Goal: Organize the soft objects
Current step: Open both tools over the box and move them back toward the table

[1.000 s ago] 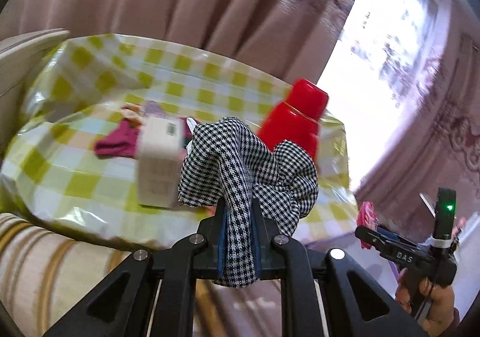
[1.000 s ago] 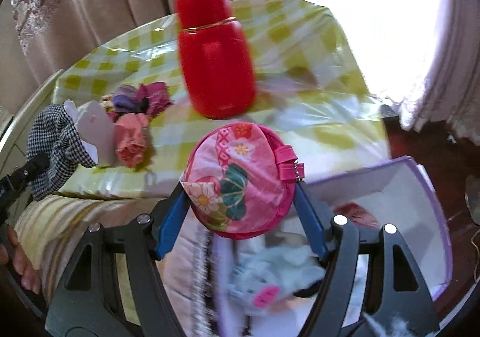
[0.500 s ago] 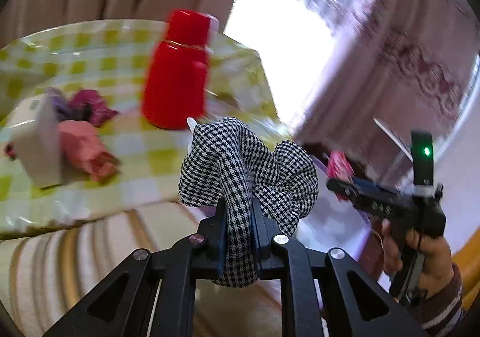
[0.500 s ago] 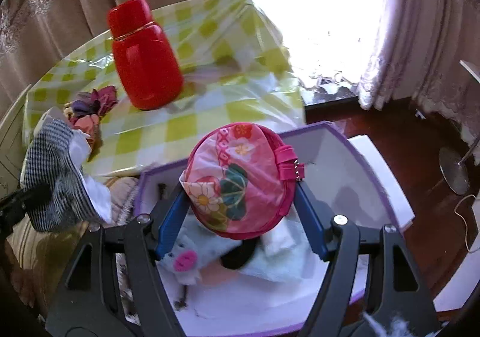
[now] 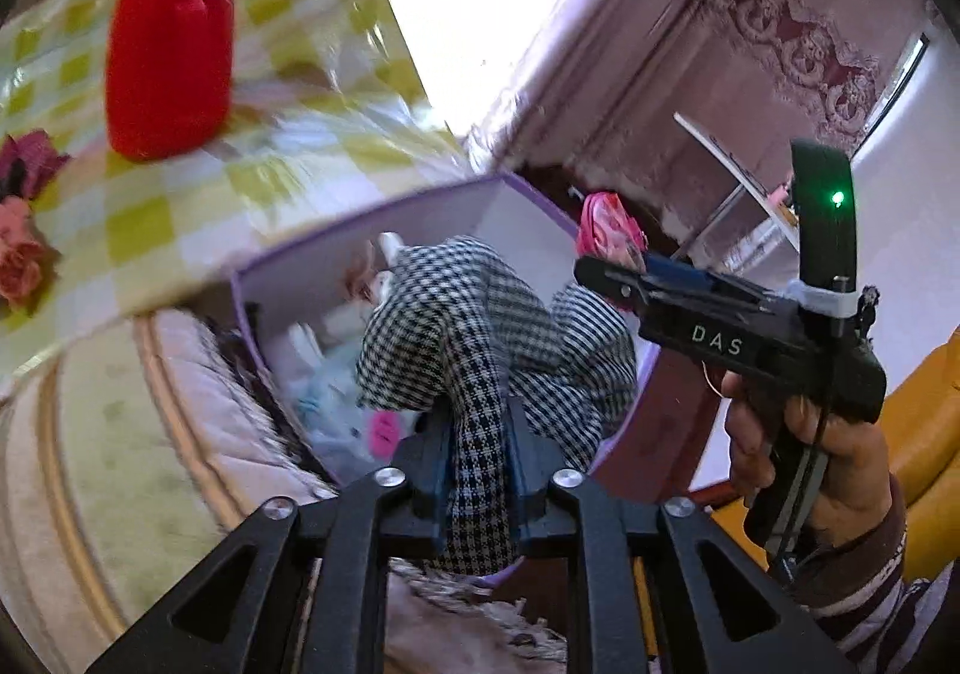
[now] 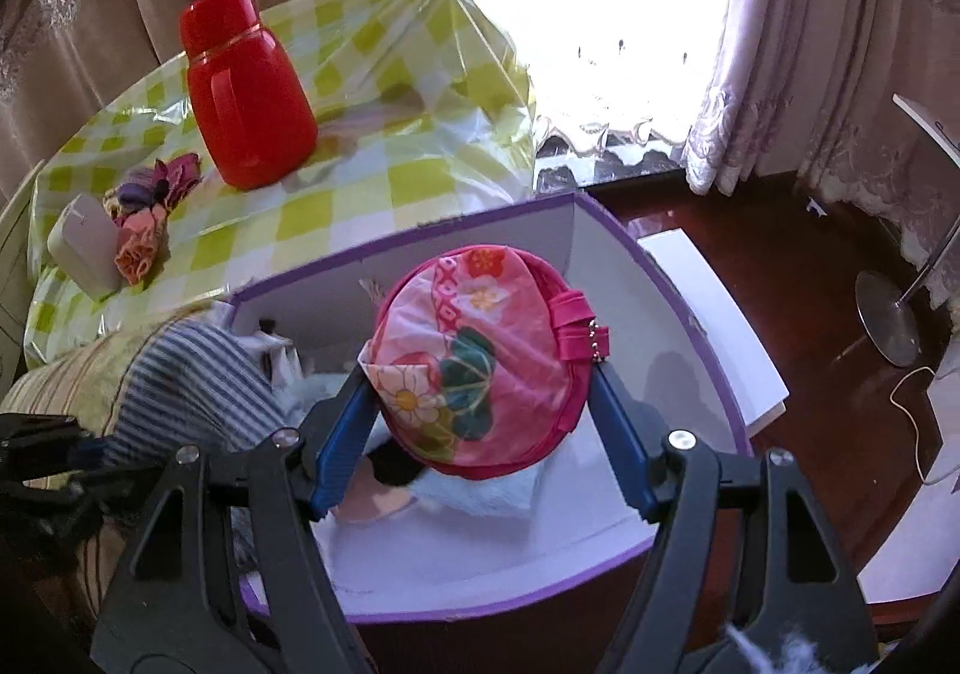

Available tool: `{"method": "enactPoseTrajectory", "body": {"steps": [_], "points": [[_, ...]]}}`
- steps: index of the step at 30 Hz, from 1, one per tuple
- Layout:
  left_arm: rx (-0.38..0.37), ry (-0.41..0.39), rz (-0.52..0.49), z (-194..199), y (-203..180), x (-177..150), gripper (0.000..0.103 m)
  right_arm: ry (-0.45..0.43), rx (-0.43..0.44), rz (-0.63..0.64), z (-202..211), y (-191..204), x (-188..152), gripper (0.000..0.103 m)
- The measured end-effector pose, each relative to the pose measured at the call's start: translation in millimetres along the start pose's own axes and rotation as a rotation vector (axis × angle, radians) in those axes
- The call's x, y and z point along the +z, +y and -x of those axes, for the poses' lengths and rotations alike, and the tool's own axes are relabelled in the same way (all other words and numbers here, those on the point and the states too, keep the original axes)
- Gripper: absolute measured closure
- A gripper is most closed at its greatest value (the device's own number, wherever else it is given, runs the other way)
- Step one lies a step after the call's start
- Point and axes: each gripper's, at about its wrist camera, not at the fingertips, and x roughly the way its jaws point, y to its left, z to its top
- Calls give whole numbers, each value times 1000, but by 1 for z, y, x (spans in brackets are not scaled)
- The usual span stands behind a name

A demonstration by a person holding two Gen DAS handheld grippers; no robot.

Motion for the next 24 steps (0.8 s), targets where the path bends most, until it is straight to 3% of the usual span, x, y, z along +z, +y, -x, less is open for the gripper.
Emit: {"method": "enactPoseTrajectory", "body": {"steps": [1,3,15,24], "points": [[18,19,0,-5,0,-1,54,4,-3,-2,0,-2,-1,29],[37,44,10,-9,2,-4,43,20,-4,4,-2,-3,-4,29],[85,-59,106,21,38,-2,42,83,7,36,-16,1,-21,23],[182,-196,31,59,51,-1,40,88,24,59,-19,15,-21,23]]}}
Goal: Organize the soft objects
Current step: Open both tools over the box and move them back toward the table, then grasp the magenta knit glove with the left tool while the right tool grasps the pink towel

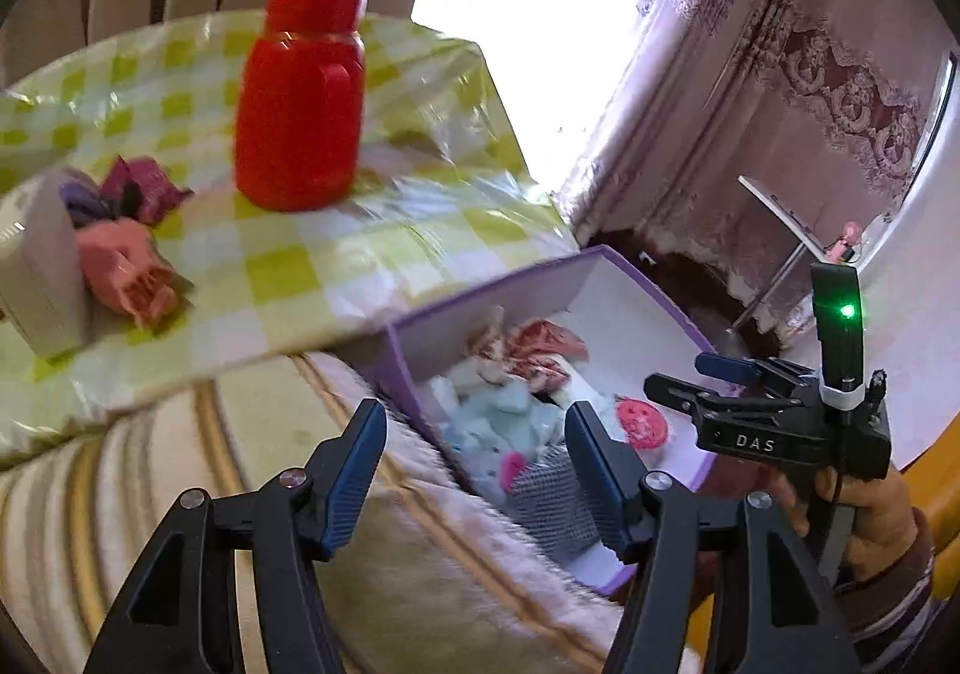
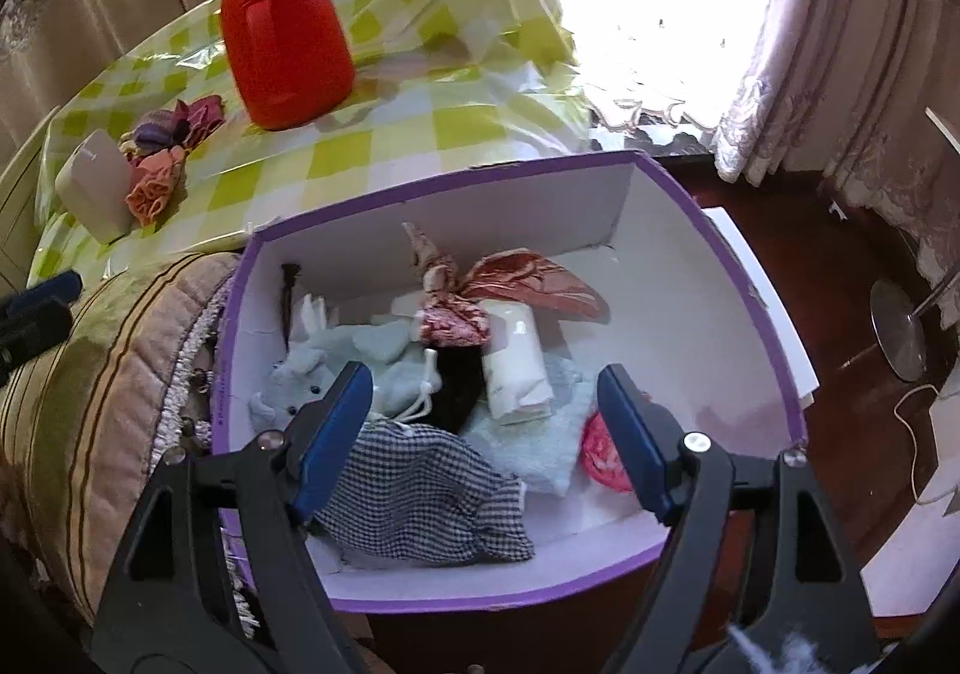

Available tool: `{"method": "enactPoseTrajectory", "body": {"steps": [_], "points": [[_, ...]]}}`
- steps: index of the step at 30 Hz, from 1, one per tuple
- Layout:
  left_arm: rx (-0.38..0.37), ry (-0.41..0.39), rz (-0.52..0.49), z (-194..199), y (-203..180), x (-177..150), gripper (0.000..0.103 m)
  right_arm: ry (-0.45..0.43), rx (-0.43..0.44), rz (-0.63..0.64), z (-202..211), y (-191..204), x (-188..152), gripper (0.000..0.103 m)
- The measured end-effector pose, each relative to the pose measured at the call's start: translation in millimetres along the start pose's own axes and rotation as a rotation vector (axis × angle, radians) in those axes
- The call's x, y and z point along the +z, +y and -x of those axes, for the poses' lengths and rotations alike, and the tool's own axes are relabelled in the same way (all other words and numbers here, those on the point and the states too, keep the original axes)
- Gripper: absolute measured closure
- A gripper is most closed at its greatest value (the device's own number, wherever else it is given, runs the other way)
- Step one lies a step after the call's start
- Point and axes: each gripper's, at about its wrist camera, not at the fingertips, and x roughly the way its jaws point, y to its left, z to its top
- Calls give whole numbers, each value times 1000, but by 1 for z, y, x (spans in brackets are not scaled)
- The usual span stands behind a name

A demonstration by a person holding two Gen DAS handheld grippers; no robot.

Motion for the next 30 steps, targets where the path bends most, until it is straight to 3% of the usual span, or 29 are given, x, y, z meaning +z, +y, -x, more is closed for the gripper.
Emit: {"method": "enactPoseTrajectory", "body": {"steps": [4,12,25,30], "points": [[16,-42,15,17,17,2,40,0,16,28,-1,15,4,23],[120,-124,47,53,63,-4,40,-24,67,111,0,59,20,23],[281,-237,245,109,166,-11,40,-55,156,278,-6,148,61,23],[310,-247,307,117,197,-13,40,-56,186,318,-13,177,74,23]]}}
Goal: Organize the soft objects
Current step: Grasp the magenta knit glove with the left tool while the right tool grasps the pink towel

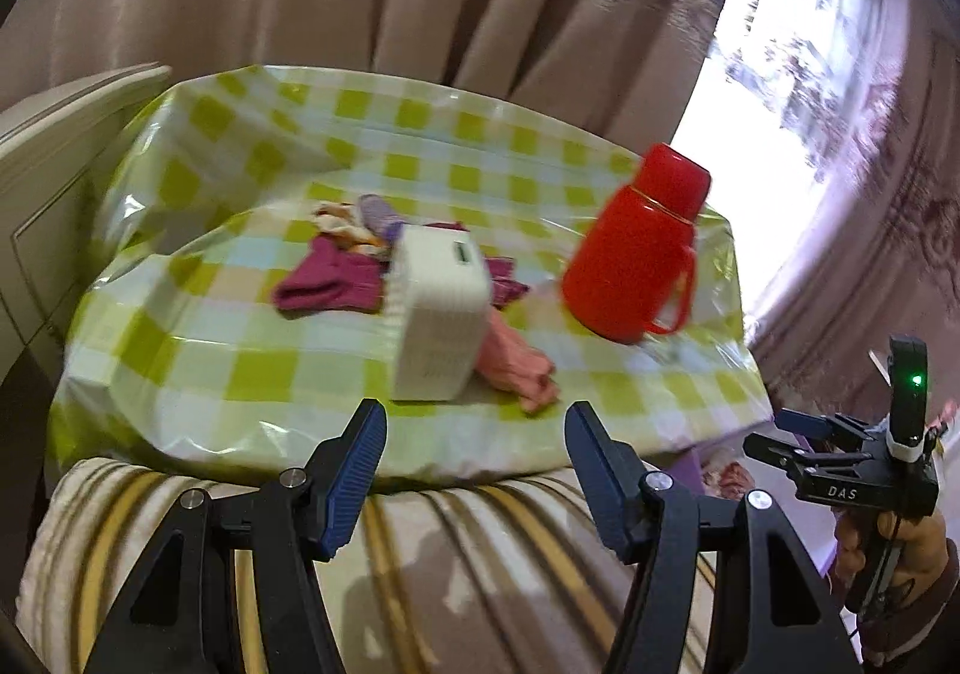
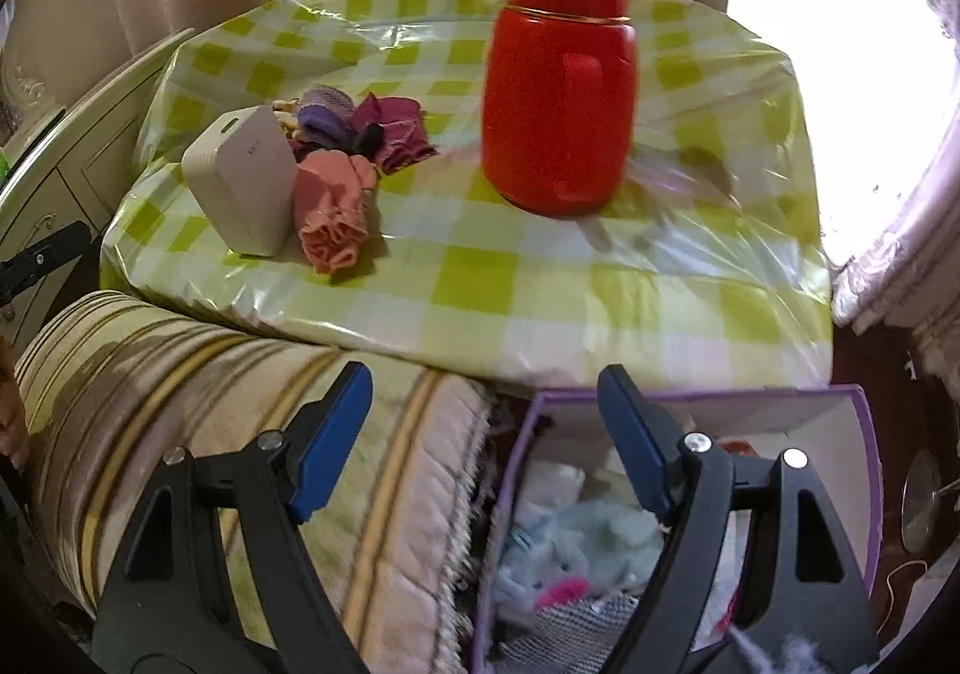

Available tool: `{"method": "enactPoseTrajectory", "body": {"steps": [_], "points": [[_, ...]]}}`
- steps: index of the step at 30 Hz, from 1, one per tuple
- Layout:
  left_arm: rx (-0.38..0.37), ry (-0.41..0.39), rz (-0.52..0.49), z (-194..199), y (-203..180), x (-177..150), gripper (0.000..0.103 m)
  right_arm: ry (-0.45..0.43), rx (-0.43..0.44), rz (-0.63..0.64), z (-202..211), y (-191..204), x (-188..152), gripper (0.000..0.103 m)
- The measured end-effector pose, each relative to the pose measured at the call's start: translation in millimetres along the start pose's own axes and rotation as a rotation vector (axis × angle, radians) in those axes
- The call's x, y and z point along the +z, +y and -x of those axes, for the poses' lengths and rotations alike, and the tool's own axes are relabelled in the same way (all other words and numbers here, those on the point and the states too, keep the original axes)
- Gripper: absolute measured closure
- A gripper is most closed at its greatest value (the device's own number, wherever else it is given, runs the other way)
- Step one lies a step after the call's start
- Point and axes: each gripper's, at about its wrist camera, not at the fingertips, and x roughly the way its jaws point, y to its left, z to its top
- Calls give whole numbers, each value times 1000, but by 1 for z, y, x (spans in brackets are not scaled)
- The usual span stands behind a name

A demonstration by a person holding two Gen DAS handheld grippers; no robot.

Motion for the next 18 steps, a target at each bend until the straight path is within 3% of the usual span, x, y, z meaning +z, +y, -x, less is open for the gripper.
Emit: {"method": "enactPoseTrajectory", "body": {"steps": [18], "points": [[75,-10,105,-24,68,38,40,36,69,78,-57,56,56,23]]}}
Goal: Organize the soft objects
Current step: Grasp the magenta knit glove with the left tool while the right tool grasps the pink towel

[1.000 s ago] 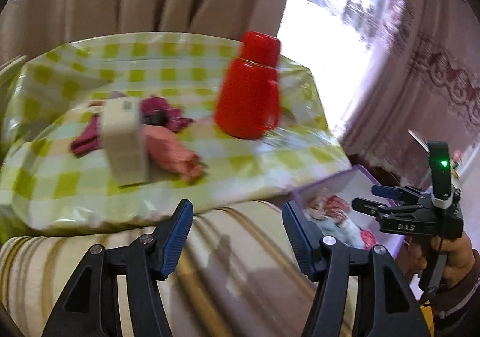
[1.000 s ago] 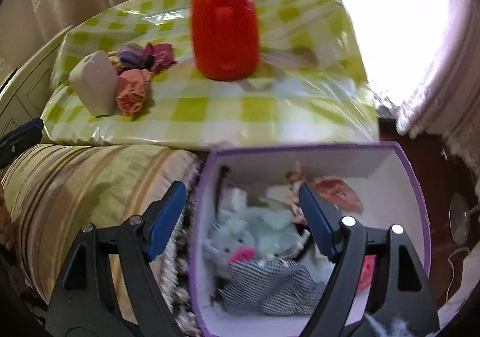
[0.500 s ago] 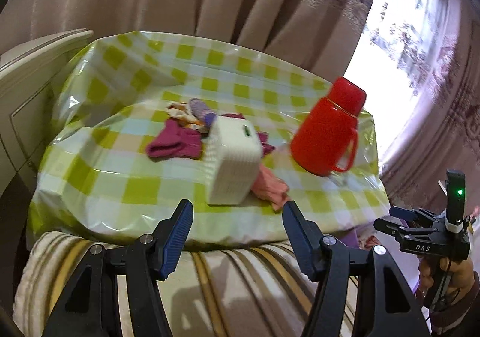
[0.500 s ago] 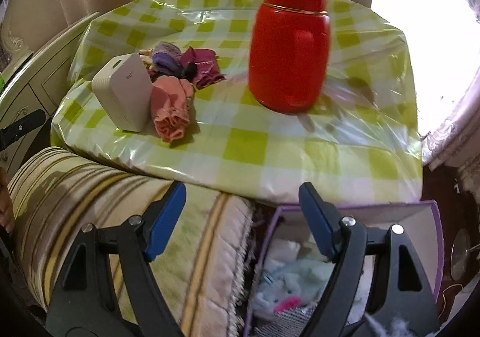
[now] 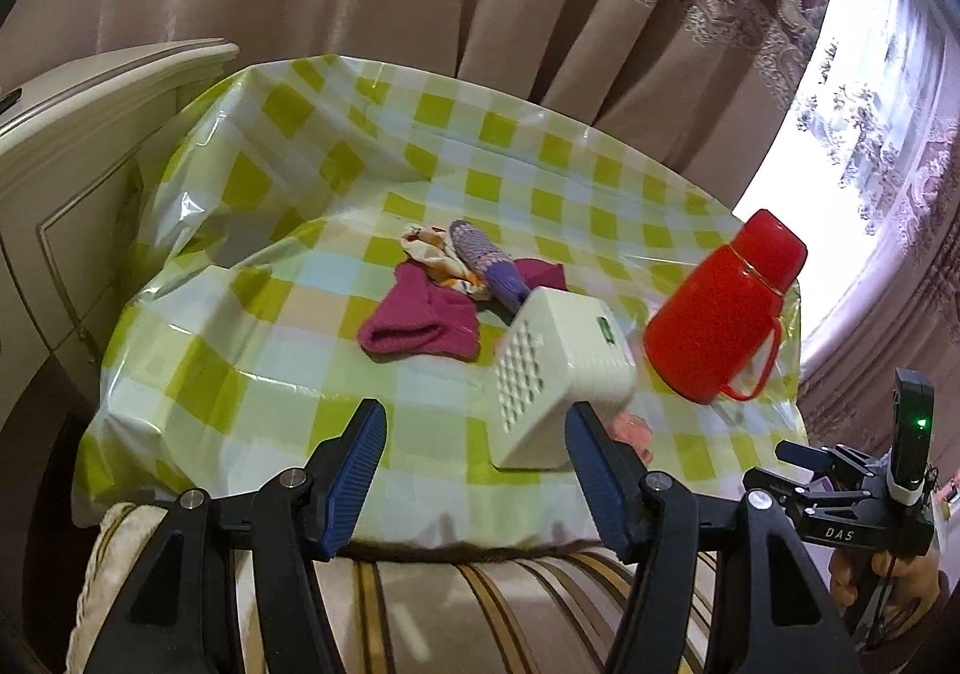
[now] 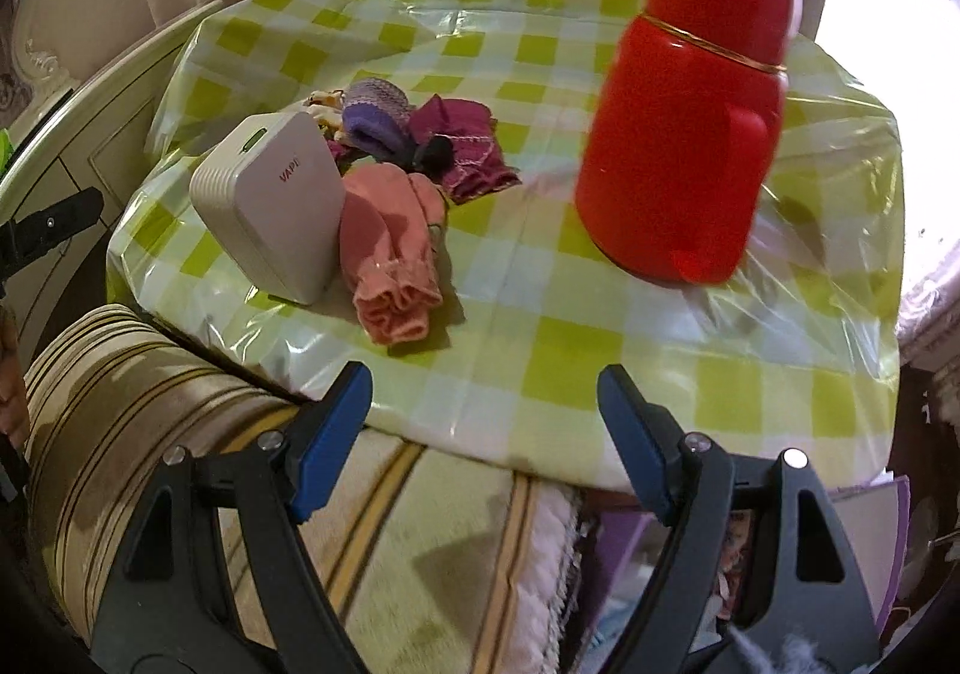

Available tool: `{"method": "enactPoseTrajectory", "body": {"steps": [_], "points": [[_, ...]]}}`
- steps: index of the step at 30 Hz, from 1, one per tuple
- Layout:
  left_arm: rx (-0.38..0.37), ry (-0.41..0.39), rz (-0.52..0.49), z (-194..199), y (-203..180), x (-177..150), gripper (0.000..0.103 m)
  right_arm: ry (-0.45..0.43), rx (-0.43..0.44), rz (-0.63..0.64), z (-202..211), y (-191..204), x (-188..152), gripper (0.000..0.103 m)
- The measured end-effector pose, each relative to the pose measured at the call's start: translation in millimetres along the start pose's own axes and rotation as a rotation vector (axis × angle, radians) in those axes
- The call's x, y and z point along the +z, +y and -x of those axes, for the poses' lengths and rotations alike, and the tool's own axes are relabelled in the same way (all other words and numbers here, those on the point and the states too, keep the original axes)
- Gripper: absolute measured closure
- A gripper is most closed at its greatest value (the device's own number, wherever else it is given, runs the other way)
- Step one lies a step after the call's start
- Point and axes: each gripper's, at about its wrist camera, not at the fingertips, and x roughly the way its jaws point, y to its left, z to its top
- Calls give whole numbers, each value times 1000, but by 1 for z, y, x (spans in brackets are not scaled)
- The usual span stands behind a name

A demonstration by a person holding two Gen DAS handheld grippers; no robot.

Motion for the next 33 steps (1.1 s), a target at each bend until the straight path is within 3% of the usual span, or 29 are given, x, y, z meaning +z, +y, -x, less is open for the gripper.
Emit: {"method": "enactPoseTrajectory", "body": {"steps": [15,33], "points": [[32,85,58,-53,30,21,40,43,46,34,-53,23,31,23],[46,194,90,-151,52,61,40,89,103,15,-110,29,50,23]]}}
